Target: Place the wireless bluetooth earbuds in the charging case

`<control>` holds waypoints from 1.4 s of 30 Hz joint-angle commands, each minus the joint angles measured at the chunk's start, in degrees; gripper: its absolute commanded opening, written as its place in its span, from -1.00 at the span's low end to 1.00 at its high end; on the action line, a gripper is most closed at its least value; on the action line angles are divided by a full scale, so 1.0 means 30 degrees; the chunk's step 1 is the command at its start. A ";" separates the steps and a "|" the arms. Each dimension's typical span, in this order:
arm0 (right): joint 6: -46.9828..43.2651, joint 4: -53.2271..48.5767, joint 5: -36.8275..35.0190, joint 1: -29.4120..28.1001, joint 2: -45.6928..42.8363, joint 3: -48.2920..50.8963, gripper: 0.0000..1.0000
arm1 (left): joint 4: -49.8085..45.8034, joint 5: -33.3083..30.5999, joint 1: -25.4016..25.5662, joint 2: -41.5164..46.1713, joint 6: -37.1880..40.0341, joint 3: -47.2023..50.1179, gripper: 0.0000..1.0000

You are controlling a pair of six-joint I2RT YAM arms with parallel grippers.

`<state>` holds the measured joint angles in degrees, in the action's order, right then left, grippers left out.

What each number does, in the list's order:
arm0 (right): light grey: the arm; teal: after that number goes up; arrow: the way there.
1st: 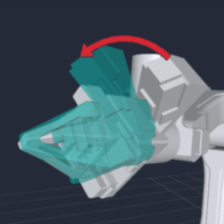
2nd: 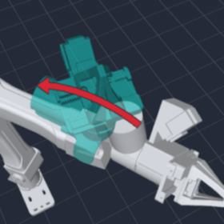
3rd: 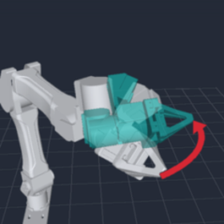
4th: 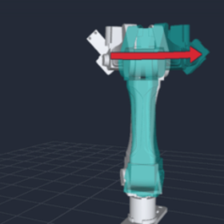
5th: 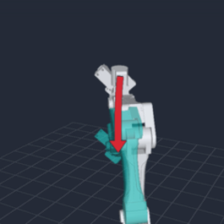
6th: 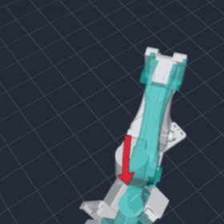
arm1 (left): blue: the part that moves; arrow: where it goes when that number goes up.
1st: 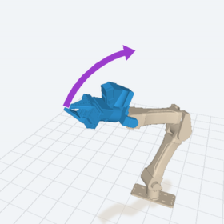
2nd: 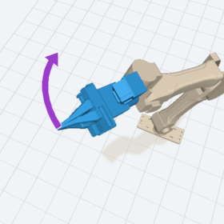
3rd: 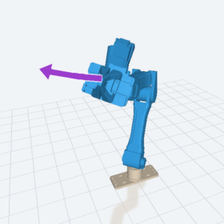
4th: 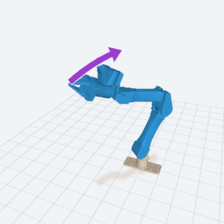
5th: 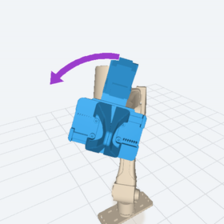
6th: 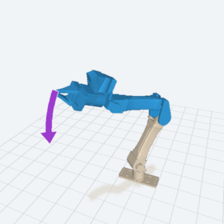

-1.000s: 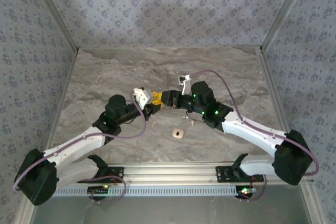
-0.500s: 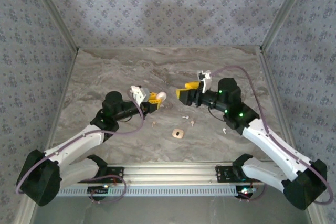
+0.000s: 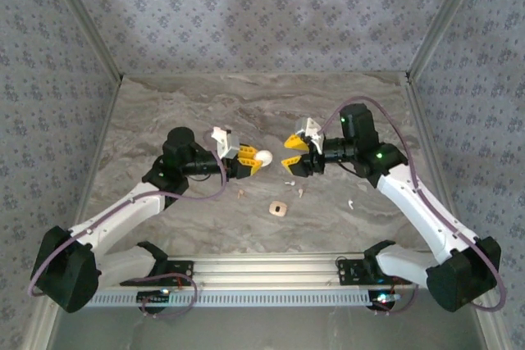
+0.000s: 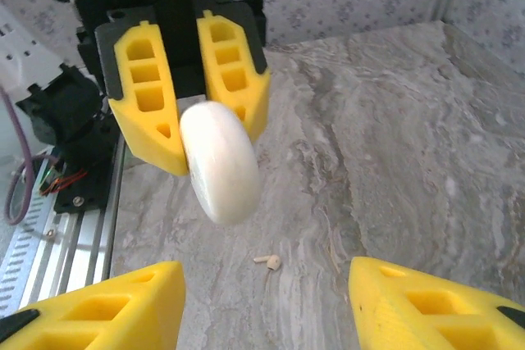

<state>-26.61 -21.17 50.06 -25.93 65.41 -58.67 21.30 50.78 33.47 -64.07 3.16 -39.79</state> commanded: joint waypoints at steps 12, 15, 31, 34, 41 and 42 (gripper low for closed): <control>-0.3399 -0.1594 0.1688 -0.1917 0.2202 -0.2091 -0.08 | -0.0801 0.1530 -0.0094 0.0279 0.1025 -0.0973 -0.71; -0.3463 -0.1613 0.1912 -0.2013 0.2409 -0.2199 -0.22 | -0.0830 0.1627 -0.0089 0.0214 0.1027 -0.1032 -0.72; -0.4379 -0.3203 -0.1539 -0.1776 0.1423 -0.2357 -0.88 | -0.5247 -0.0343 -0.0003 0.0434 0.4371 -0.1887 0.06; -0.5263 -0.4904 -0.5508 -0.2277 0.0942 -0.2487 -0.86 | -0.8035 -0.1723 0.0220 0.0461 0.6730 -0.2408 0.11; -0.6713 -0.7372 -0.8457 -0.3648 0.0960 -0.3597 -0.85 | -1.0636 -0.2512 0.0948 -0.0615 0.8793 -0.3412 0.13; -0.6774 -0.7384 -0.8455 -0.3857 0.1016 -0.3757 -0.84 | -1.0658 -0.2514 0.1069 -0.0771 0.8848 -0.3533 0.13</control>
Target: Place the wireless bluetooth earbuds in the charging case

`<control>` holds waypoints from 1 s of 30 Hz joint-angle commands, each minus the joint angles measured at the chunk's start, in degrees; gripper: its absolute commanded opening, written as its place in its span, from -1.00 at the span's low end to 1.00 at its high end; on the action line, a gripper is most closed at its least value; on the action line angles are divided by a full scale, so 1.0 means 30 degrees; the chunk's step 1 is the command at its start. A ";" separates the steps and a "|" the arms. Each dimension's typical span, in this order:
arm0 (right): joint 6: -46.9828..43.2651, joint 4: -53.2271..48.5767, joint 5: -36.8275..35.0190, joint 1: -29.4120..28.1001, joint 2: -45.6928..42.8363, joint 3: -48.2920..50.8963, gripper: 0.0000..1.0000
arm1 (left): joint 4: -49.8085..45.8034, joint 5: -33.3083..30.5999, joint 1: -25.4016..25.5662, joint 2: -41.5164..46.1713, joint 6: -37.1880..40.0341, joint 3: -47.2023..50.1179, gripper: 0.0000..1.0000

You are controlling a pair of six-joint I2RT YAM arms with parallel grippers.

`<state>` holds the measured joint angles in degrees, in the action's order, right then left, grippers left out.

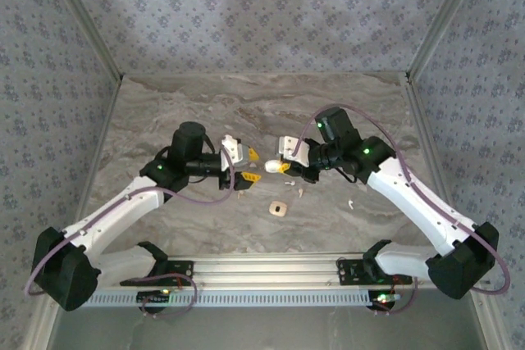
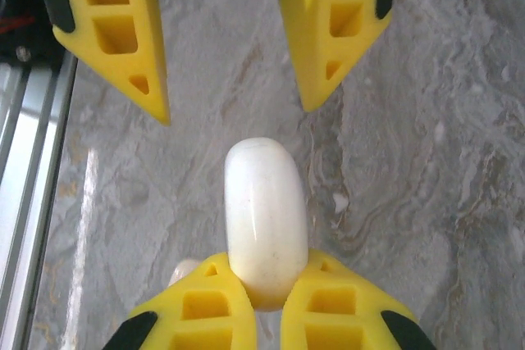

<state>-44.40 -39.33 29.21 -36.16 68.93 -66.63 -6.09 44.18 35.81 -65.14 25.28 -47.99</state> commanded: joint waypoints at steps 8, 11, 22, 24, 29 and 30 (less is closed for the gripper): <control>-0.0881 -0.0979 -0.0895 -0.1479 0.0526 -0.1465 -0.82 | -0.1116 -0.0110 0.0682 -0.1135 0.1336 -0.1022 0.13; -0.0802 -0.0814 -0.0492 -0.1569 0.0720 -0.1405 -0.82 | -0.0848 0.0120 0.0675 -0.1032 0.1157 -0.0997 0.13; -0.0508 -0.0414 -0.0245 -0.1681 0.1191 -0.1264 -0.81 | -0.0466 0.0660 0.0686 -0.0866 0.0713 -0.0763 -0.15; -0.0467 -0.0425 -0.0188 -0.1708 0.1252 -0.1257 -0.82 | -0.0268 0.0839 0.0688 -0.0873 0.0505 -0.0678 -0.15; -0.0349 -0.0324 -0.0196 -0.1774 0.1341 -0.1143 -0.81 | 0.0350 0.0975 0.0677 -0.0755 0.0159 -0.0469 -0.16; -0.0346 -0.0280 -0.0204 -0.1766 0.1341 -0.1114 -0.81 | 0.0387 0.0975 0.0693 -0.0748 0.0158 -0.0455 -0.19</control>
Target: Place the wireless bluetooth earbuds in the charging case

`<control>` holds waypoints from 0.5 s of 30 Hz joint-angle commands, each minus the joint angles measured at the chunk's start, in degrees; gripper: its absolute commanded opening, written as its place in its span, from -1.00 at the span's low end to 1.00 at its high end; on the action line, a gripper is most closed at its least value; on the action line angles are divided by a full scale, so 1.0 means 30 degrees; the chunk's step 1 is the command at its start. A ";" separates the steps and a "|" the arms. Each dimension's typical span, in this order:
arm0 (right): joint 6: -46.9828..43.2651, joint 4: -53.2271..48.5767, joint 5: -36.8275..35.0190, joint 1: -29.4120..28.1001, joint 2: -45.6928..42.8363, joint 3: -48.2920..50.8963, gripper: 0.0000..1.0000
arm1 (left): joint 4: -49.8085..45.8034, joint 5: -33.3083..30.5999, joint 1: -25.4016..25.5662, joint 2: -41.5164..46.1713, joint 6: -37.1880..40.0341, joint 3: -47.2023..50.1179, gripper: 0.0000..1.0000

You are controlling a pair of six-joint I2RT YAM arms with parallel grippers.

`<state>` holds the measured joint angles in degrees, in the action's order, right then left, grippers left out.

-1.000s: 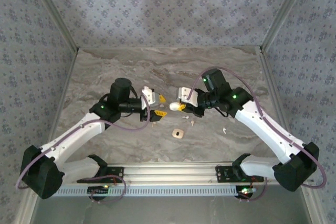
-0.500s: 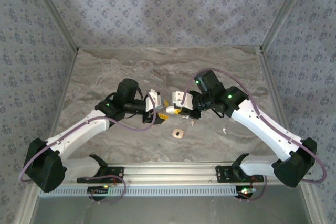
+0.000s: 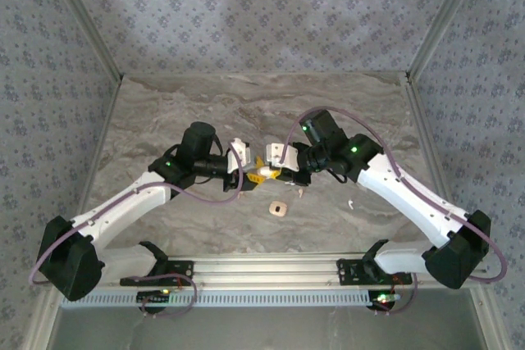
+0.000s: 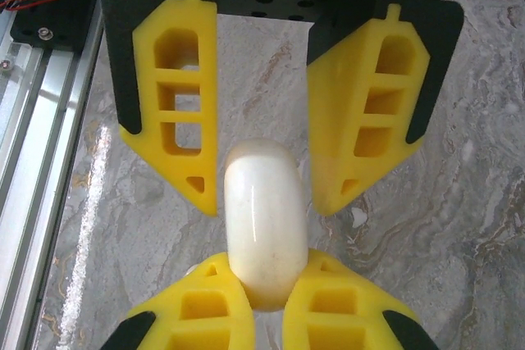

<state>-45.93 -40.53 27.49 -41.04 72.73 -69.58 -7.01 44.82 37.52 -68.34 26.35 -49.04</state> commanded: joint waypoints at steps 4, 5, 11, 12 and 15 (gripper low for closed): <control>0.0252 0.0403 0.0449 -0.0138 0.0081 -0.0130 -0.81 | 0.0473 0.0851 0.0110 0.0141 -0.0027 -0.0273 -0.44; 0.0252 0.0441 0.0485 -0.0151 0.0052 -0.0136 -0.81 | 0.0363 0.0885 0.0126 0.0103 0.0013 -0.0318 -0.46; 0.0490 0.0642 0.0718 -0.0096 -0.0467 0.0100 -0.81 | 0.0211 0.0765 0.0098 0.0005 0.0143 -0.0193 -0.35; 0.0531 0.0629 0.0738 -0.0110 -0.0519 0.0135 -0.81 | 0.0202 0.0754 0.0106 -0.0015 0.0141 -0.0170 -0.35; 0.0566 0.0564 0.0734 -0.0074 -0.0571 0.0166 -0.81 | 0.0196 0.0735 0.0109 -0.0044 0.0164 -0.0199 -0.37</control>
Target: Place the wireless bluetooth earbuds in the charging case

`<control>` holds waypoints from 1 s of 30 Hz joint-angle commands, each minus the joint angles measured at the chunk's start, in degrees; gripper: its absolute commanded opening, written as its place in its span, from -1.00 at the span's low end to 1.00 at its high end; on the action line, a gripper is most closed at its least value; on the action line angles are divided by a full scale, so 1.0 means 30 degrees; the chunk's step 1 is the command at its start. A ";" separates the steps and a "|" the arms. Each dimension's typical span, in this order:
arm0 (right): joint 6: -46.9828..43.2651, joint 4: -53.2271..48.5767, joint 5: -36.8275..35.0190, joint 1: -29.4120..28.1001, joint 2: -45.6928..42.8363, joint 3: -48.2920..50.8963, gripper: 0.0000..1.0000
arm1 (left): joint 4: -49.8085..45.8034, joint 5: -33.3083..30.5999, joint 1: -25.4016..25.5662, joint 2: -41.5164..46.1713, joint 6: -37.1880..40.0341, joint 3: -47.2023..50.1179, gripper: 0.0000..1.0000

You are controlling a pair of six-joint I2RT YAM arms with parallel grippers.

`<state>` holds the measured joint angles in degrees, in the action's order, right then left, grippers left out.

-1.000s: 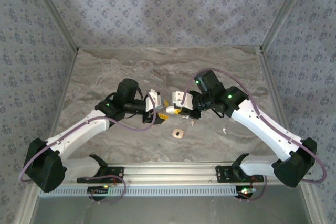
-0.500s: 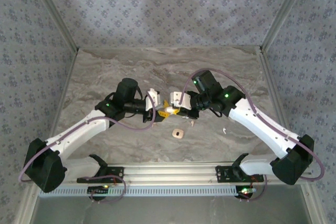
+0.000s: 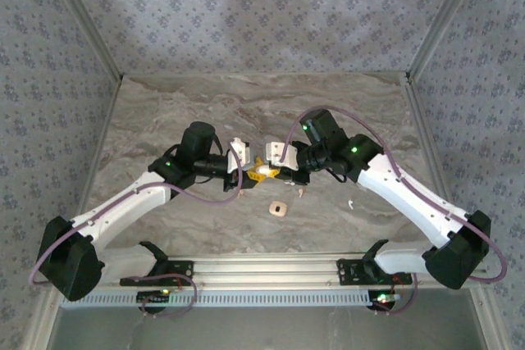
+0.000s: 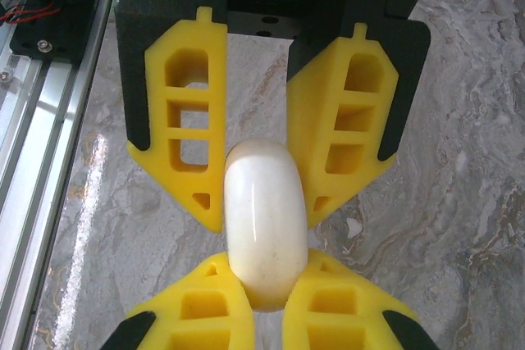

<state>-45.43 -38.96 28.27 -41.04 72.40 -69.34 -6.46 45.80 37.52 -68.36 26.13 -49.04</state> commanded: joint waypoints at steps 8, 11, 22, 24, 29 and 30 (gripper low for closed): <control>0.0378 -0.0051 0.0323 -0.0047 -0.0491 0.0085 -0.80 | -0.0267 0.0407 0.0119 0.0052 0.0287 -0.0281 -0.53; 0.0407 0.0074 0.0601 -0.0017 -0.0659 0.0164 -0.52 | -0.0351 0.0349 0.0113 0.0144 0.0371 -0.0295 -0.59; 0.1509 0.2282 0.0605 0.0552 -0.1094 0.1317 -0.06 | -0.0147 0.0699 0.0140 0.0069 0.0204 -0.0199 -0.62; 0.1676 0.2545 0.0592 0.0804 -0.1243 0.1349 -0.06 | -0.0167 0.0753 0.0133 0.0003 0.0218 -0.0176 -0.63; 0.2436 0.3590 0.1413 0.1783 -0.1717 0.1665 -0.05 | -0.0209 0.0729 0.0128 -0.0114 0.0253 -0.0161 -0.64; 0.2700 0.3881 0.1614 0.2043 -0.1858 0.1791 -0.05 | -0.0209 0.0700 0.0146 -0.0124 0.0247 -0.0178 -0.64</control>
<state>-40.12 -30.98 31.77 -36.88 68.69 -64.51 -6.81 45.63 37.63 -68.38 26.52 -49.04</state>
